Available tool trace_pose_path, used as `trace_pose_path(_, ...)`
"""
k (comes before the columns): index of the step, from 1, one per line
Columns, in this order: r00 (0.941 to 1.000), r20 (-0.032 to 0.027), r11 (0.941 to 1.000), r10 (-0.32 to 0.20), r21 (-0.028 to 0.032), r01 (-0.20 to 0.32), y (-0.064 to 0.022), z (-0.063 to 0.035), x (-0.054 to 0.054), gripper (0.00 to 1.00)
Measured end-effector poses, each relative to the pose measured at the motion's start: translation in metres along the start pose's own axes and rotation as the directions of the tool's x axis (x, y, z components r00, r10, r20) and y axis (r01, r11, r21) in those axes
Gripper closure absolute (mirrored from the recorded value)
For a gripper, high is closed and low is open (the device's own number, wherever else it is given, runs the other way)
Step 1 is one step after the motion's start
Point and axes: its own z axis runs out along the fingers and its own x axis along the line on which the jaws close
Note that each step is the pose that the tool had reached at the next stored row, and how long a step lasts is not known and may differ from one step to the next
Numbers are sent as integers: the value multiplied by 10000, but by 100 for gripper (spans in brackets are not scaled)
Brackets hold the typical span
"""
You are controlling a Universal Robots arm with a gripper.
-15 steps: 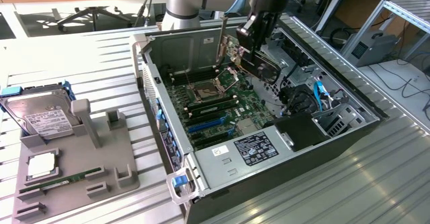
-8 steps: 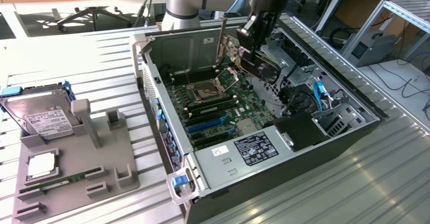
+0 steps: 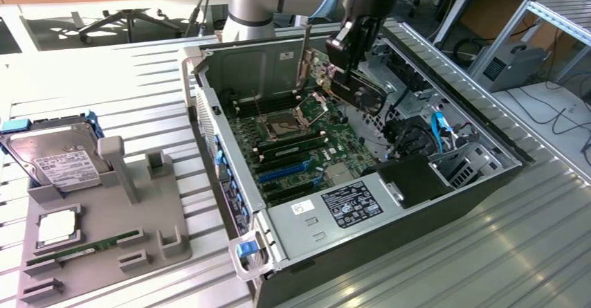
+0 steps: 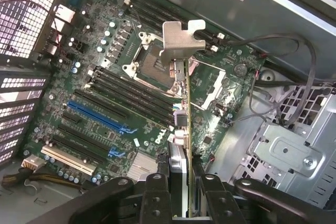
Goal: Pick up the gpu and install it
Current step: 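Insert the gpu into the slot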
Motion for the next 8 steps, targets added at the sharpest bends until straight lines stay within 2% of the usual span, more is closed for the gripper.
trace_pose_path(8,9996,9,9996,-279,-8,279,0,1,0,73)
